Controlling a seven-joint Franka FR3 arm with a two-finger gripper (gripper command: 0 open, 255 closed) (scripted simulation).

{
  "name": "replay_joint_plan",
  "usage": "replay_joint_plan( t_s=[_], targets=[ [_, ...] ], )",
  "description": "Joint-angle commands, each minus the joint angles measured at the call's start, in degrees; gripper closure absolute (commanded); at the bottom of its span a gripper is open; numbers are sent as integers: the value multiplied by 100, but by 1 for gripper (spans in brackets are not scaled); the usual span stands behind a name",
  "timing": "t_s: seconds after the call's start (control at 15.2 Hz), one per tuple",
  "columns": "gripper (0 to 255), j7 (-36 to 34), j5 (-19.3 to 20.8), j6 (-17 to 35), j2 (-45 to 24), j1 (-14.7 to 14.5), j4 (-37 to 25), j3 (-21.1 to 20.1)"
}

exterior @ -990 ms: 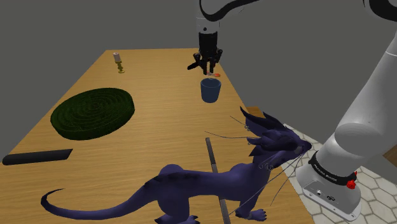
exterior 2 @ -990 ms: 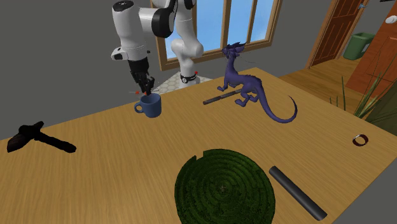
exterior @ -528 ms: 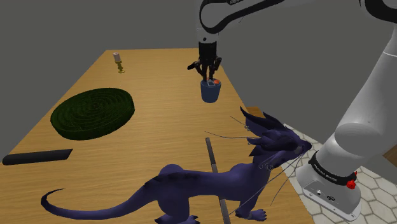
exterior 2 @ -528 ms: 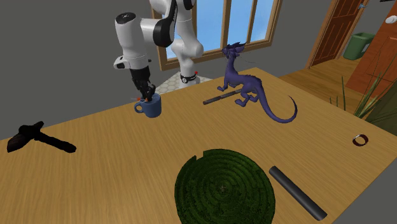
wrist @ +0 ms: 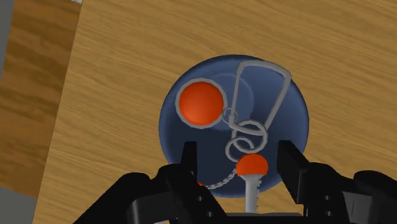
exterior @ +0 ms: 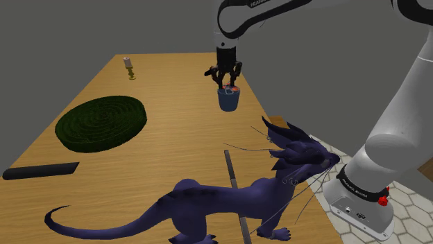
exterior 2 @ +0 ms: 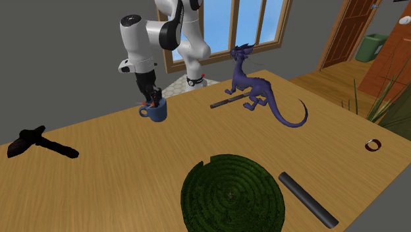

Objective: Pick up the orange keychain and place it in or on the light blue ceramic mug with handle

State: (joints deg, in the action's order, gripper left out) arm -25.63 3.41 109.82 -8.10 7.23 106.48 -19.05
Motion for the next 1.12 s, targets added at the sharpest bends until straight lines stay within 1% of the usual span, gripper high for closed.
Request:
replay_joint_plan(
  t_s=[0.0, 0.26, 0.53, 1.06],
  targets=[
    [0, -2, 1, -3, -13, -1, 8, 0],
    [0, 5, -2, -3, -4, 3, 16, 2],
    [0, 31, -38, -716, 65, -6, -634, -12],
    [0, 31, -38, -715, 65, -6, -633, -12]
  ],
)
